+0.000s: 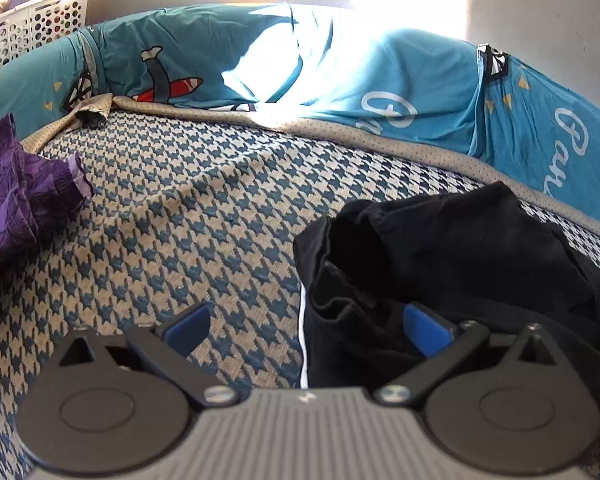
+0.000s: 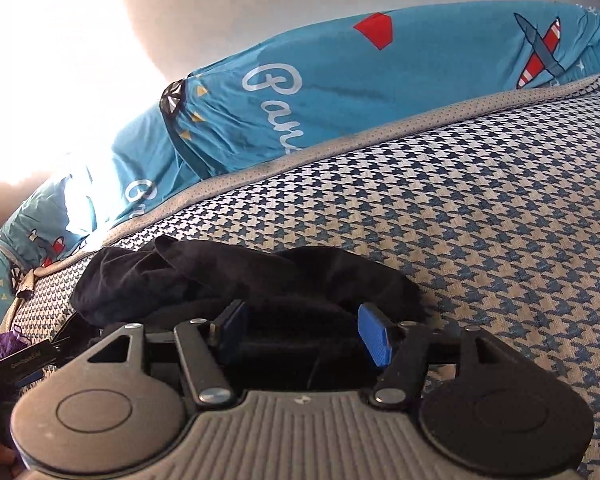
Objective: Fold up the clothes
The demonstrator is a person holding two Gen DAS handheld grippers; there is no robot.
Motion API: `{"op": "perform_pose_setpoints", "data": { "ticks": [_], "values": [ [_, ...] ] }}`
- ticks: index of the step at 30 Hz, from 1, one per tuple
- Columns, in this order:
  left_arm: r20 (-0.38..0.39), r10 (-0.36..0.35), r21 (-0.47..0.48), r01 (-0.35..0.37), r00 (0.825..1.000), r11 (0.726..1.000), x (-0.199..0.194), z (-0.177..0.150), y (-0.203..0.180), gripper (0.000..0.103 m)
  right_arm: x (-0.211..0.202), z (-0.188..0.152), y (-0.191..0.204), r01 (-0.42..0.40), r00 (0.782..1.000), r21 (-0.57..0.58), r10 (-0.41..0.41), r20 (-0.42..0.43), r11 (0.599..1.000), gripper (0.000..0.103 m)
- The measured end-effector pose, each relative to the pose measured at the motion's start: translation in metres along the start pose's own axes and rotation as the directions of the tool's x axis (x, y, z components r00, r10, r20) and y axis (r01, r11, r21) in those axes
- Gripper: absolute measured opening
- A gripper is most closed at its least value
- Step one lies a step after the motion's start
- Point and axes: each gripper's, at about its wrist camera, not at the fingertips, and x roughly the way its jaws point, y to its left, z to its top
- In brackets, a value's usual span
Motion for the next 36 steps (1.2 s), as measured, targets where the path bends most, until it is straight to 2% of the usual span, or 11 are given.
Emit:
{"op": "perform_pose_setpoints", "data": {
  "ticks": [6,8,14,20,25,28,36],
  "values": [
    [-0.102,0.019,0.031,-0.016,0.995,0.999,0.017,-0.011,-0.005,0.103,0.013,0.0,0.038,-0.058,0.998,-0.079,0.058,-0.01,0.995,0.061],
    [-0.103,0.027,0.049,-0.022,0.994,0.999,0.018,-0.011,-0.007,0.103,0.018,-0.001,0.051,-0.083,0.996,-0.104,0.082,-0.015,0.991,0.061],
    [-0.164,0.006,0.002,-0.006,0.986,1.0,0.028,-0.013,0.001,0.103,0.036,-0.005,0.086,-0.176,0.984,-0.171,0.172,-0.041,0.969,0.061],
    [-0.165,0.006,0.009,-0.005,0.986,1.0,0.029,-0.015,0.002,0.103,0.054,-0.01,0.125,-0.246,0.969,-0.289,0.239,-0.061,0.925,0.061],
    [-0.163,0.01,0.011,-0.008,0.987,1.0,0.028,-0.016,0.001,0.103,0.063,-0.015,0.148,-0.259,0.964,-0.391,0.263,-0.044,0.883,0.062],
    [-0.169,0.003,0.003,-0.002,0.986,1.0,0.028,-0.015,0.003,0.103,0.071,-0.017,0.157,-0.277,0.957,-0.426,0.285,-0.048,0.861,0.068],
    [-0.171,-0.006,0.006,0.007,0.985,1.0,0.029,-0.015,0.005,0.103,0.089,-0.012,0.17,-0.277,0.953,-0.48,0.3,-0.029,0.832,0.068]
  ]
}}
